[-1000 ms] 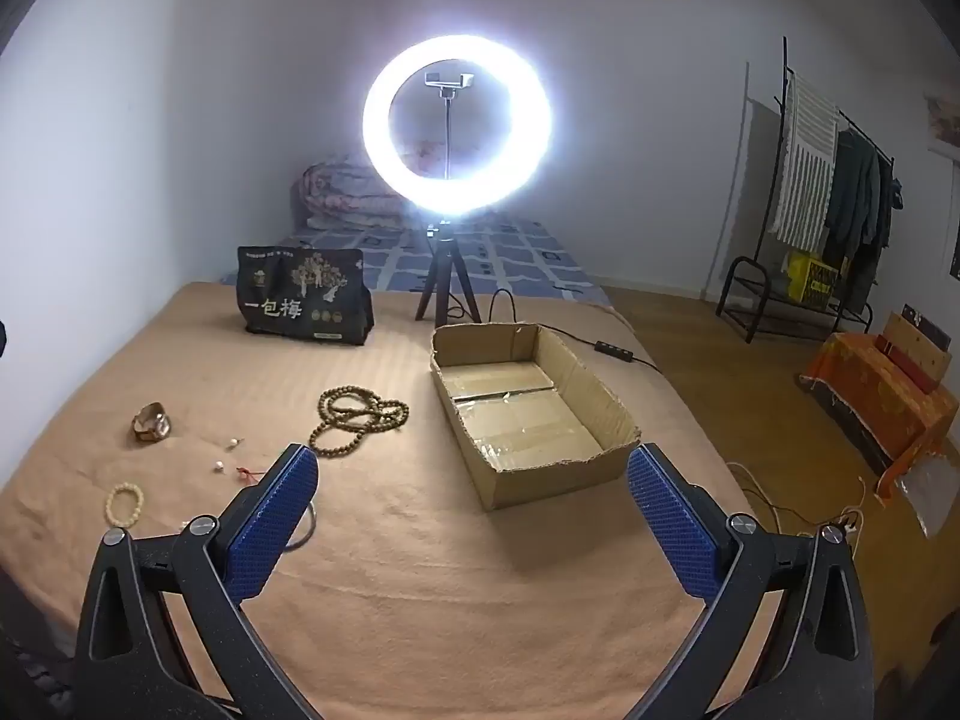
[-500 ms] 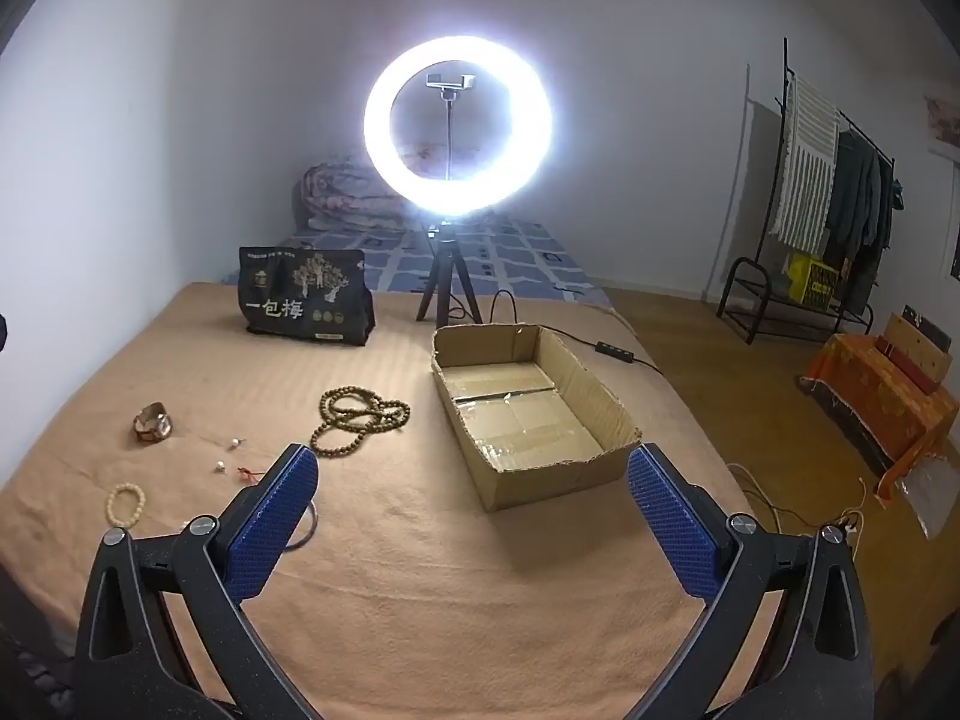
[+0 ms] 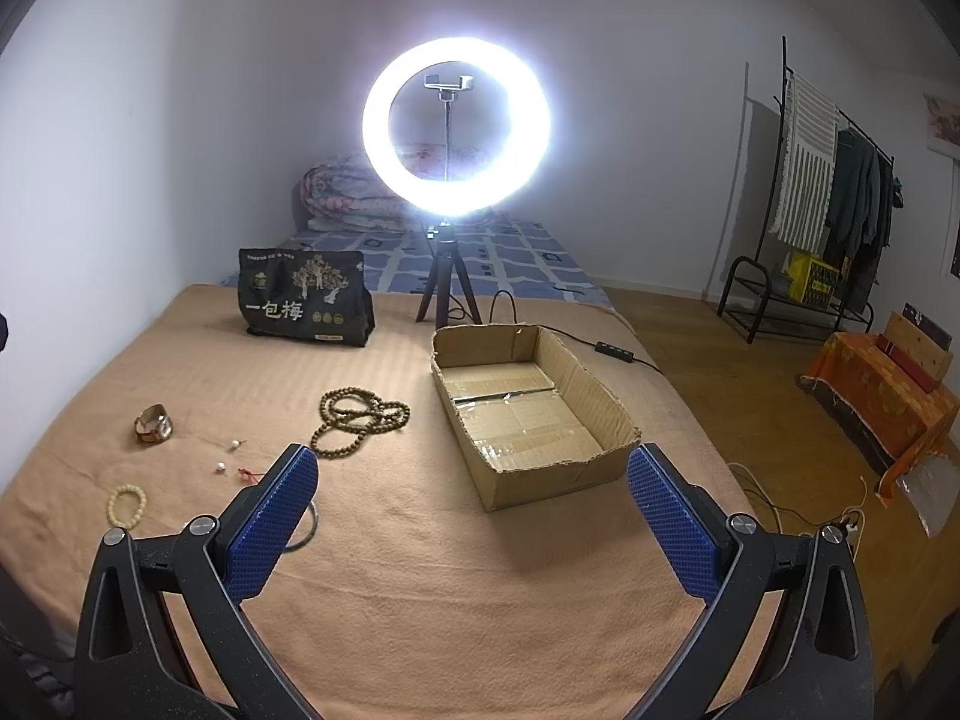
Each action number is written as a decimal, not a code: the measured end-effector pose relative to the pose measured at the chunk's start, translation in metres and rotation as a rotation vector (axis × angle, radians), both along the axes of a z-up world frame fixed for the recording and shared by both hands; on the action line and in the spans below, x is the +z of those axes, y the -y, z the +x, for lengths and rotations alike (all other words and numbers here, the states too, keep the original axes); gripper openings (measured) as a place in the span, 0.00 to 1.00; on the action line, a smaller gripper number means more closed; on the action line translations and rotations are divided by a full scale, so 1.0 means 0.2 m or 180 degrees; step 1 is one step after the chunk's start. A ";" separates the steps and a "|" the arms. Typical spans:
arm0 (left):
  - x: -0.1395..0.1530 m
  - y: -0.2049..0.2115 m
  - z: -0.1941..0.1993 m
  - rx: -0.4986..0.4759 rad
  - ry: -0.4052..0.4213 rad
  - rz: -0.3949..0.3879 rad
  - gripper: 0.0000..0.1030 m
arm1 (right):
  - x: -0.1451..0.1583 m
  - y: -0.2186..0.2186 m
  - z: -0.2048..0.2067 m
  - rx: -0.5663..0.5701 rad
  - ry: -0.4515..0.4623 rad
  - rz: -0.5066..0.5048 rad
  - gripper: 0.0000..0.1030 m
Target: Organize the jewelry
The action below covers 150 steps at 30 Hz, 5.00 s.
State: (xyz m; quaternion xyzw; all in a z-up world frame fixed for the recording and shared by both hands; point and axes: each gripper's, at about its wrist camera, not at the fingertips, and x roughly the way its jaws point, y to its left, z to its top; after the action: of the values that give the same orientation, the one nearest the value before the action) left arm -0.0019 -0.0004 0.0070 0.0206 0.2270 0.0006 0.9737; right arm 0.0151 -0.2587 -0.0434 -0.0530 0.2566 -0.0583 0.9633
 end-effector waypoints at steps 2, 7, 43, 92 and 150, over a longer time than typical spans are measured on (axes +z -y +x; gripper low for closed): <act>0.00 0.00 0.00 0.0001 0.0003 0.0002 1.00 | 0.00 0.00 0.00 0.0000 0.0000 0.0001 1.00; 0.00 0.00 0.00 0.0001 0.0006 0.0002 1.00 | 0.00 0.00 0.00 -0.0003 0.0003 0.0004 1.00; 0.00 0.00 -0.01 -0.0001 0.0019 0.0008 1.00 | -0.01 0.02 0.00 -0.0014 -0.0008 0.0010 1.00; -0.43 -0.50 0.40 0.0145 -0.1286 -0.0241 0.94 | -0.38 -0.25 0.45 0.1053 -0.0951 0.0019 1.00; -1.08 -0.53 0.70 0.0416 -0.2361 -0.0489 0.05 | -0.88 -0.45 0.73 0.1706 -0.1801 0.0050 0.68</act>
State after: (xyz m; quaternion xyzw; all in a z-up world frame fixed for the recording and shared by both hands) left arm 0.1383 0.1053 -0.2089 -0.0682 0.5640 0.0382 0.8221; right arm 0.1614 -0.1694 -0.2185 -0.1248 0.4896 0.2143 0.8360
